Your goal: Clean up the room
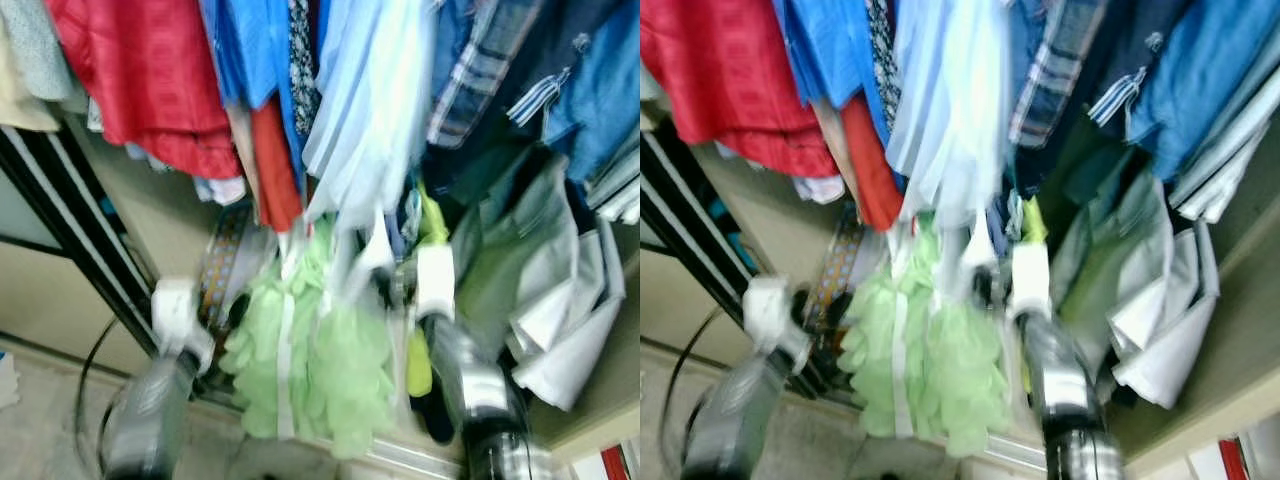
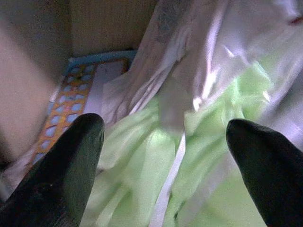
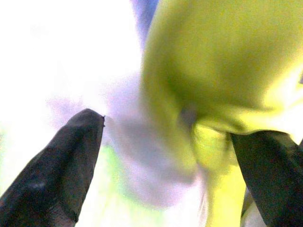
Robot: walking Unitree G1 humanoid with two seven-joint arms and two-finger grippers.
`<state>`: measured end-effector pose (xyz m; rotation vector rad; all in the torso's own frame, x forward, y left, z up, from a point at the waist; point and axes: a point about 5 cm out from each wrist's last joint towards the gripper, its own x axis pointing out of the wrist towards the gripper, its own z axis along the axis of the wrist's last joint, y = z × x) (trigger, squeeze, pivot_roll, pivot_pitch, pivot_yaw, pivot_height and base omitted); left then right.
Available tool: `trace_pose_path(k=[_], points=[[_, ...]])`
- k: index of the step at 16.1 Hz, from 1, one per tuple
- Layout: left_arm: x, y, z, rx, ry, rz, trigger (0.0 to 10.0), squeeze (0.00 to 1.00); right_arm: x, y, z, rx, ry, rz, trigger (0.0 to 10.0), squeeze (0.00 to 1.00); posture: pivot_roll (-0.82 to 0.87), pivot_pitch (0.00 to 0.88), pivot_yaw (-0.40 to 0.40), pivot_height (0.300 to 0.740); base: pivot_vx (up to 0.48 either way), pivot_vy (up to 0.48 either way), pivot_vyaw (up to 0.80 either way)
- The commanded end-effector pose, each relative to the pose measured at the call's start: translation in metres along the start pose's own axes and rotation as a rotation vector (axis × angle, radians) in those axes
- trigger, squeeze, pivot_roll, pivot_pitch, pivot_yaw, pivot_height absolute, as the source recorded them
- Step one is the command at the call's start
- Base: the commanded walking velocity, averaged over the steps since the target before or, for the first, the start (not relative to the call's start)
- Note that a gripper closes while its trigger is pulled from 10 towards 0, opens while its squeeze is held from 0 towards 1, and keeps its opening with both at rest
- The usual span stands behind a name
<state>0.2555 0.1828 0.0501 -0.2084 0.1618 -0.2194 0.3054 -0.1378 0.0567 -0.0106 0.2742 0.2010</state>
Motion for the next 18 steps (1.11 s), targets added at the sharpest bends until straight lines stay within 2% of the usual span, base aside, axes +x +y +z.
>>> trace_pose_path(k=[1, 2, 3, 4, 9, 11, 13, 14, 15, 16, 18], points=[[-0.006, -0.008, 0.011, 0.058, -0.050, -0.043, 10.0, 0.00, -0.007, 0.001, 0.012, -0.040, -0.034, 0.025, 10.0, 0.00, -0.06, 0.000, 0.012, 0.740, 0.000, 0.000, 0.00], [-0.017, -0.009, 0.007, 0.109, -0.048, -0.053, 10.0, 0.00, -0.016, -0.001, 0.006, -0.063, -0.020, 0.032, 10.0, 0.00, -0.06, 0.000, 0.010, 0.740, 0.000, 0.000, 0.00], [-0.028, -0.007, 0.003, 0.103, -0.031, -0.019, 10.0, 0.00, -0.030, -0.005, -0.005, -0.058, 0.025, 0.034, 10.0, 0.00, -0.06, 0.002, 0.006, 0.740, 0.000, 0.000, 0.00], [-0.040, -0.007, 0.009, 0.069, -0.025, 0.035, 10.0, 0.00, -0.054, -0.015, -0.016, -0.046, 0.082, 0.006, 10.0, 0.00, -0.06, 0.010, 0.003, 0.740, 0.000, 0.000, 0.00], [-0.054, -0.021, 0.033, 0.094, -0.084, -0.002, 10.0, 0.00, -0.082, -0.025, -0.001, -0.060, 0.024, -0.042, 10.0, 0.00, -0.06, 0.000, -0.011, 0.740, 0.000, 0.000, 0.00], [-0.064, -0.020, 0.038, 0.105, -0.080, 0.002, 10.0, 0.00, -0.094, -0.027, 0.006, -0.091, -0.012, -0.049, 10.0, 0.00, -0.05, 0.000, -0.018, 0.740, 0.000, 0.000, 0.00], [-0.071, -0.017, 0.040, 0.107, -0.089, 0.045, 10.0, 0.00, -0.091, -0.022, 0.012, -0.104, -0.038, -0.032, 10.0, 0.00, -0.05, 0.000, -0.014, 0.740, 0.000, 0.000, 0.00], [-0.074, -0.019, 0.041, 0.096, -0.098, 0.055, 10.0, 0.00, -0.089, -0.018, 0.018, -0.165, -0.072, -0.034, 10.0, 0.00, -0.03, 0.000, -0.017, 0.740, 0.000, 0.000, 0.00], [-0.074, -0.022, 0.042, 0.110, -0.103, 0.056, 10.0, 0.00, -0.088, -0.015, 0.021, -0.176, -0.104, -0.033, 10.0, 0.00, -0.03, 0.000, -0.012, 0.740, 0.000, 0.000, 0.00], [-0.072, -0.026, 0.044, 0.108, -0.112, 0.073, 10.0, 0.00, -0.087, -0.010, 0.025, -0.145, -0.138, -0.001, 10.0, 0.00, -0.03, 0.000, -0.009, 0.740, 0.000, 0.000, 0.00], [-0.070, -0.030, 0.044, 0.112, -0.100, 0.048, 10.0, 0.00, -0.086, -0.011, 0.031, -0.178, -0.152, -0.002, 10.0, 0.00, -0.03, 0.000, -0.002, 0.740, 0.000, 0.000, 0.00]])
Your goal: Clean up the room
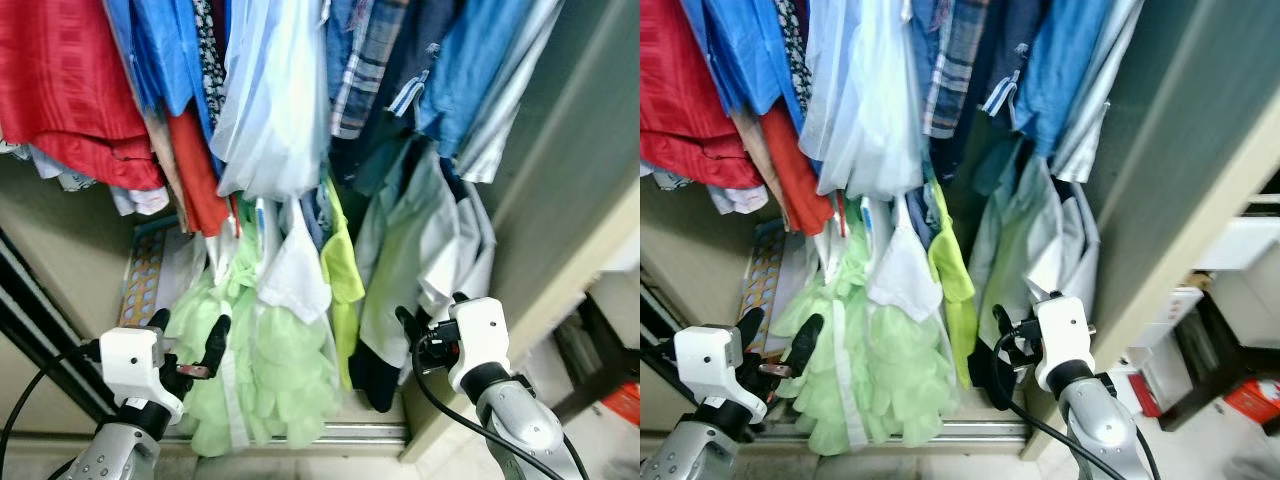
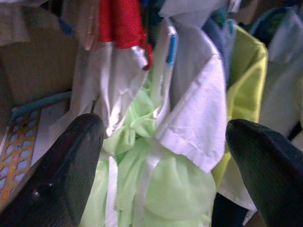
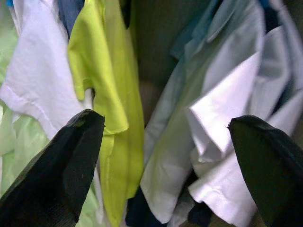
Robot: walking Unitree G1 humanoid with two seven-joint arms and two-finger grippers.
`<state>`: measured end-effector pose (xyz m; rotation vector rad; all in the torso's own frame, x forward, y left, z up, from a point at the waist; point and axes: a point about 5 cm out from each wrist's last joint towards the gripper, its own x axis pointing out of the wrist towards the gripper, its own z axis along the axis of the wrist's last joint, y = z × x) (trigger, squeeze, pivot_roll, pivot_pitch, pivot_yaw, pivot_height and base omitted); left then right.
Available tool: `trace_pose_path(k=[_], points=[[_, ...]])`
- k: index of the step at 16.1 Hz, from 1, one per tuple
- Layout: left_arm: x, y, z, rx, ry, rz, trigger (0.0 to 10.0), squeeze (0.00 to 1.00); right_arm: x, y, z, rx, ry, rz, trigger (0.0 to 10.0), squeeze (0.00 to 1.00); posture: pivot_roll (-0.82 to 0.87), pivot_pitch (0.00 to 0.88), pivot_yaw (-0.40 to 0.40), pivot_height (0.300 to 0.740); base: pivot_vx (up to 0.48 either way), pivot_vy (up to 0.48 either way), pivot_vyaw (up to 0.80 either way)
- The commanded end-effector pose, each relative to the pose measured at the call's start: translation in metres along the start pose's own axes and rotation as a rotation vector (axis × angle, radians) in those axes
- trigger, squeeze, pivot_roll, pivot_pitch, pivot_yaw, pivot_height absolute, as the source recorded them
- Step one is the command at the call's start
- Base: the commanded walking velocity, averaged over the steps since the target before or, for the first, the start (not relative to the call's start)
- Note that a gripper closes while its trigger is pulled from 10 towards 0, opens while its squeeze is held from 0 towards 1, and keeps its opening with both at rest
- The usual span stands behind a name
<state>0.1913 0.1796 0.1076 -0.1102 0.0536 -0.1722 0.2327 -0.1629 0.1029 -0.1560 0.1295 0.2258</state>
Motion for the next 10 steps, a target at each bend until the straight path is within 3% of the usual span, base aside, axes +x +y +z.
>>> trace_pose_path(k=[1, 2, 9, 10], points=[[0.000, -0.003, 0.000, 0.004, 0.012, -0.002, 10.0, 0.00, 0.002, -0.005, 0.006, -0.029, -0.022, -0.010, 10.0, 0.00, -0.03, 0.000, 0.000, 0.740, 0.000, 0.000, 0.00], [0.002, -0.003, -0.001, 0.008, 0.021, -0.004, 10.0, 0.00, 0.003, -0.009, 0.006, -0.071, -0.029, -0.036, 10.0, 0.00, -0.03, 0.000, 0.006, 0.740, 0.000, 0.000, 0.00], [0.025, -0.010, 0.004, 0.008, 0.005, -0.015, 10.0, 0.00, 0.006, 0.003, 0.010, 0.092, -0.044, -0.014, 10.0, 0.00, -0.05, 0.000, 0.044, 0.740, 0.000, 0.000, 0.00], [0.026, -0.011, 0.003, -0.001, 0.006, -0.014, 10.0, 0.00, 0.005, 0.004, 0.010, 0.074, -0.044, -0.011, 10.0, 0.00, -0.05, 0.000, 0.041, 0.740, 0.000, 0.000, 0.00]])
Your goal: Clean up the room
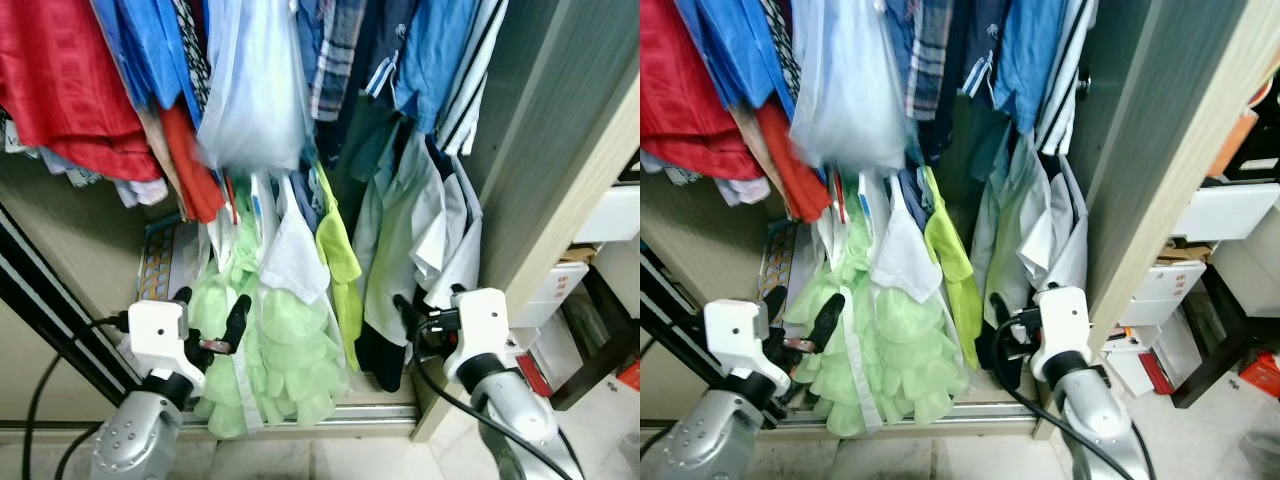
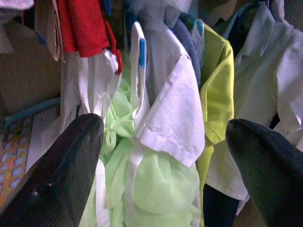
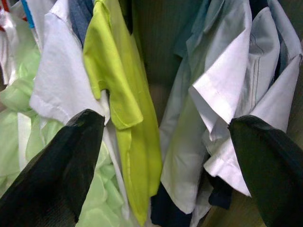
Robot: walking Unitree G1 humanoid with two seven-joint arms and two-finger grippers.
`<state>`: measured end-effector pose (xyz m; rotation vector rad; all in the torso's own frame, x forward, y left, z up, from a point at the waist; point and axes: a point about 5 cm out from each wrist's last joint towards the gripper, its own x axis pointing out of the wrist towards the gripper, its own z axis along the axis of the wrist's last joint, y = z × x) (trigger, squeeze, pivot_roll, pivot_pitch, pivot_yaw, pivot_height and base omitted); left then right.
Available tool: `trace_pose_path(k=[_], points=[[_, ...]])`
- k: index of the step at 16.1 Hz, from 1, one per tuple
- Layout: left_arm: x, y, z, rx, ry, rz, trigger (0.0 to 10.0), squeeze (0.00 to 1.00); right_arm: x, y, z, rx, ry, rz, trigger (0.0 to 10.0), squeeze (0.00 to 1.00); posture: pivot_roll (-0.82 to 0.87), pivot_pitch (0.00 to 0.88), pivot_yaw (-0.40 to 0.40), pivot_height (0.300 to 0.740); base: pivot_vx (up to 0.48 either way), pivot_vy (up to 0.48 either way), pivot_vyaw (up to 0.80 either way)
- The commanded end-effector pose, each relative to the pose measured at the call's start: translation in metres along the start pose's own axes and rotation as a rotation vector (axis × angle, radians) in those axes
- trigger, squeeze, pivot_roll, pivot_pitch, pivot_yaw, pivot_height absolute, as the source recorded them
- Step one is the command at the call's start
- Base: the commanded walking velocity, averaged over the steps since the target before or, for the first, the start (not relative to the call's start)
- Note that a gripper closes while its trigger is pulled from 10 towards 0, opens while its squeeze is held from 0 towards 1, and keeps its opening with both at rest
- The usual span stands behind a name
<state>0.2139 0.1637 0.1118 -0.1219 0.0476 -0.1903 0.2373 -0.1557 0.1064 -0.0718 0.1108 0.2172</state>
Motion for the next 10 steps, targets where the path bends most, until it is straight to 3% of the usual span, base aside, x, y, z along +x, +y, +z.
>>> trace_pose_path(k=[1, 3, 9, 10], points=[[0.002, 0.000, -0.003, 0.005, 0.014, 0.007, 10.0, 0.00, -0.002, 0.001, 0.005, -0.019, -0.021, 0.006, 10.0, 0.00, -0.05, 0.000, 0.040, 0.740, 0.000, 0.000, 0.00], [0.003, -0.001, -0.005, -0.013, 0.016, 0.023, 10.0, 0.00, -0.002, 0.003, 0.006, -0.033, -0.025, 0.014, 10.0, 0.00, -0.06, 0.000, 0.035, 0.740, 0.000, 0.000, 0.21], [0.012, -0.014, -0.001, -0.025, 0.003, -0.028, 10.0, 0.00, 0.011, -0.001, 0.015, -0.042, -0.047, -0.005, 10.0, 0.00, -0.06, 0.033, 0.021, 0.740, 0.000, 0.000, 0.80], [0.012, -0.014, -0.002, -0.027, 0.002, -0.022, 10.0, 0.00, 0.011, -0.002, 0.015, -0.026, -0.046, -0.013, 10.0, 0.00, -0.06, 0.037, 0.022, 0.740, 0.000, 0.000, 0.00]])
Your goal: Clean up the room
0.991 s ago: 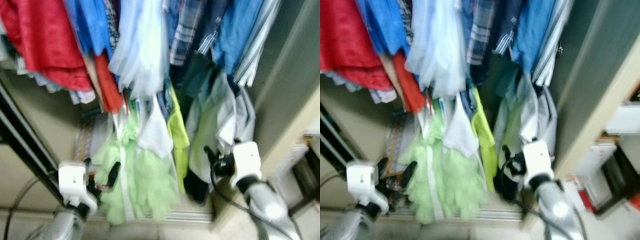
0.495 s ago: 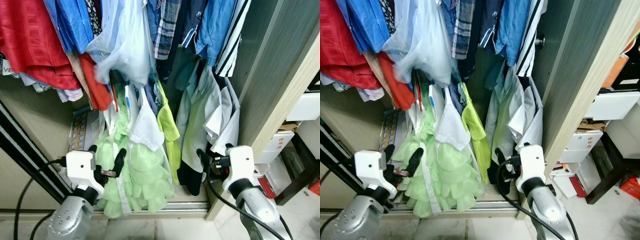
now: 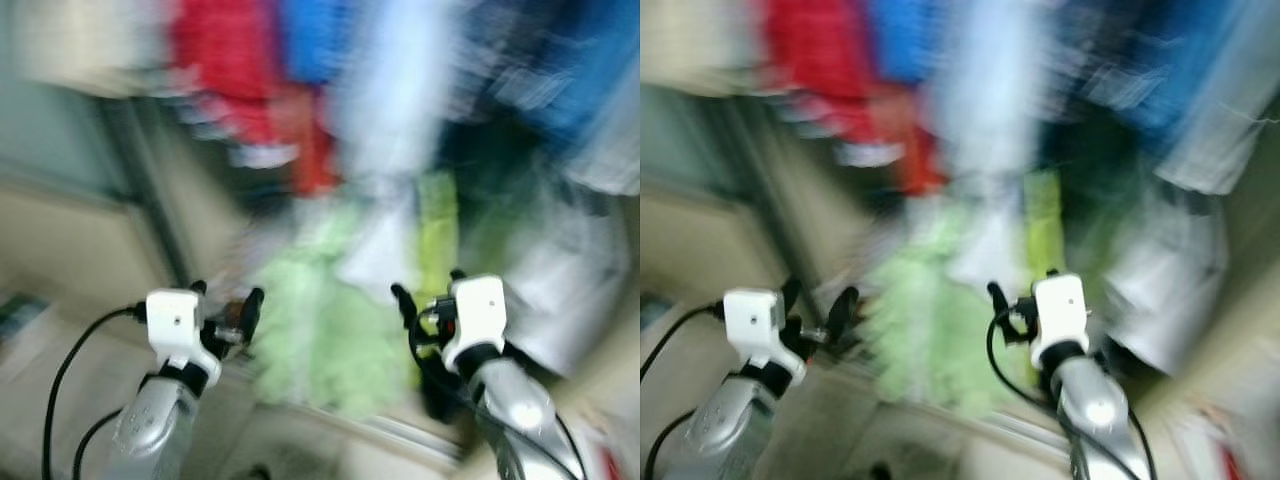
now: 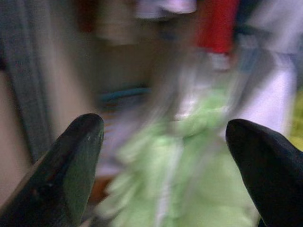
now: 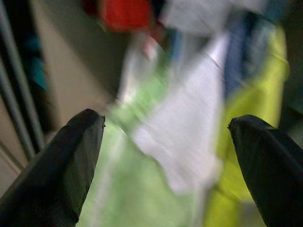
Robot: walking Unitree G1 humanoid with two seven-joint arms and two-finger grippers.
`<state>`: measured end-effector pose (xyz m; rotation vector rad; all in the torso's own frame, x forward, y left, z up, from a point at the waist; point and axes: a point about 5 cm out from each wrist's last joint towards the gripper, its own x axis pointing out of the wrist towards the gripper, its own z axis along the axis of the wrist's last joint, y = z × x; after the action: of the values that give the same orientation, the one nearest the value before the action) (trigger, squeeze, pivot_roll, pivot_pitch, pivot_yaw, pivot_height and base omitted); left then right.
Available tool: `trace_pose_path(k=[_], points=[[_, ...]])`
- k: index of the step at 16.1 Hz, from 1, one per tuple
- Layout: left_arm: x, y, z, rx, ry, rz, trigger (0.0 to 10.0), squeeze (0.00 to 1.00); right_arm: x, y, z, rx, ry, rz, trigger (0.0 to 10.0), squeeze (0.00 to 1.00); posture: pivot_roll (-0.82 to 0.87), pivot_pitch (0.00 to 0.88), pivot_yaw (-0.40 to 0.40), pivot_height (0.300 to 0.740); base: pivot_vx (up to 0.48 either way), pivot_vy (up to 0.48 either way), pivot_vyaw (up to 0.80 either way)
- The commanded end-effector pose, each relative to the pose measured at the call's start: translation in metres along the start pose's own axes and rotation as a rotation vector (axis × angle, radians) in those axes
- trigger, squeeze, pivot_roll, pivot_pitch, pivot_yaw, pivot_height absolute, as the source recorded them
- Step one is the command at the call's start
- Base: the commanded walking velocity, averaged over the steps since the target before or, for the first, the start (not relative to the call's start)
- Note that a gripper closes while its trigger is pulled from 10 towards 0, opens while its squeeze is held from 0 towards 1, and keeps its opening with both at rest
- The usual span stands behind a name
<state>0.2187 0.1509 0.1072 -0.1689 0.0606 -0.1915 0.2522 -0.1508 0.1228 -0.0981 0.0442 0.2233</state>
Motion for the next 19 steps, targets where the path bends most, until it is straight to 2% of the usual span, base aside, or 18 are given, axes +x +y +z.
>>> trace_pose_path(k=[1, 12, 15, 19], points=[[0.006, -0.002, 0.003, 0.009, -0.007, -0.015, 10.0, 0.00, -0.003, -0.004, -0.004, 0.022, 0.017, -0.024, 10.0, 0.00, -0.06, 0.038, 0.021, 0.740, 0.000, 0.000, 0.00], [0.016, -0.006, 0.003, 0.032, 0.006, -0.059, 10.0, 0.00, 0.000, -0.010, -0.001, -0.003, 0.000, -0.076, 10.0, 0.00, -0.07, 0.034, 0.022, 0.740, 0.000, 0.000, 0.00], [0.018, -0.006, 0.003, 0.025, 0.004, -0.057, 10.0, 0.00, 0.002, -0.011, 0.000, -0.014, -0.004, -0.079, 10.0, 0.00, -0.07, 0.030, 0.020, 0.740, 0.000, -0.270, 0.00], [0.018, -0.009, 0.007, -0.023, -0.030, -0.097, 10.0, 0.00, 0.002, -0.011, 0.000, -0.014, -0.003, -0.087, 10.0, 0.00, -0.08, 0.032, 0.019, 0.740, 0.000, 0.000, 0.00]])
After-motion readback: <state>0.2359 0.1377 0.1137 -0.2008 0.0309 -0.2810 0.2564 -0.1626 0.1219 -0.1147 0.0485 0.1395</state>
